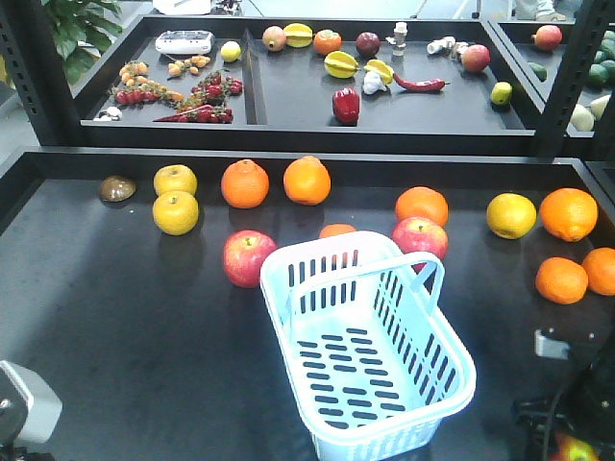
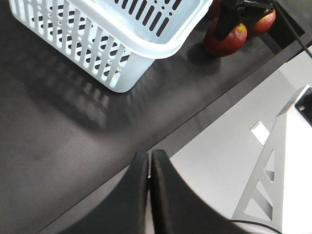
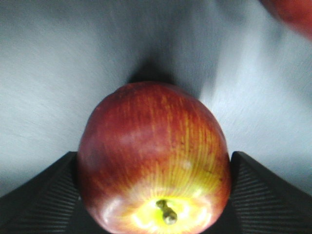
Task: Pick three apples into basket with both arms
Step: 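Carry the apple over the basket and release it with the right gripper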
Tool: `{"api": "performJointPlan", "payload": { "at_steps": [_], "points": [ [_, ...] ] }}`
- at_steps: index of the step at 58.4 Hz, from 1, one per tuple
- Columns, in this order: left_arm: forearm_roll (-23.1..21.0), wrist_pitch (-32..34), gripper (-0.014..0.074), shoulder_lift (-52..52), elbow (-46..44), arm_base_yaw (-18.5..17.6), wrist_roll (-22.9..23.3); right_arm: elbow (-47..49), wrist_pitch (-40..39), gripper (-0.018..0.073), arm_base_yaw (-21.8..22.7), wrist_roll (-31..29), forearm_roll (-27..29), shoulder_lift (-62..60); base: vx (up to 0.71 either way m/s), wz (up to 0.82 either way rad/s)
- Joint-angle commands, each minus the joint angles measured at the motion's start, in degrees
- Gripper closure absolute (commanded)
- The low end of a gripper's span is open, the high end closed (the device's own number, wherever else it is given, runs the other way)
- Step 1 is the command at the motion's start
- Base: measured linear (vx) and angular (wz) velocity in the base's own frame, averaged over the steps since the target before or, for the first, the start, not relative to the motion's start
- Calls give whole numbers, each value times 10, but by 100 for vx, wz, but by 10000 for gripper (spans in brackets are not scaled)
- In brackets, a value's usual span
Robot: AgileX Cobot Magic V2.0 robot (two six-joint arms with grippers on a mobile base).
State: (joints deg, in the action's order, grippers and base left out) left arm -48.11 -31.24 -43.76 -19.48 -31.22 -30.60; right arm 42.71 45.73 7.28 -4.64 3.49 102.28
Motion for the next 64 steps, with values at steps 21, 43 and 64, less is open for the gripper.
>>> {"api": "performJointPlan", "payload": {
  "at_steps": [21,43,64],
  "points": [
    [-21,19,602,2,-14,-3,1,9,32,565,-16,-101,115,-322,0,0],
    [-21,19,602,2,-14,-3,1,11,-85,484,-190,-239,332,-389,0,0],
    [-21,19,602,2,-14,-3,1,12,-136,-134,-211,-288,330,-274,0,0]
  ]
}}
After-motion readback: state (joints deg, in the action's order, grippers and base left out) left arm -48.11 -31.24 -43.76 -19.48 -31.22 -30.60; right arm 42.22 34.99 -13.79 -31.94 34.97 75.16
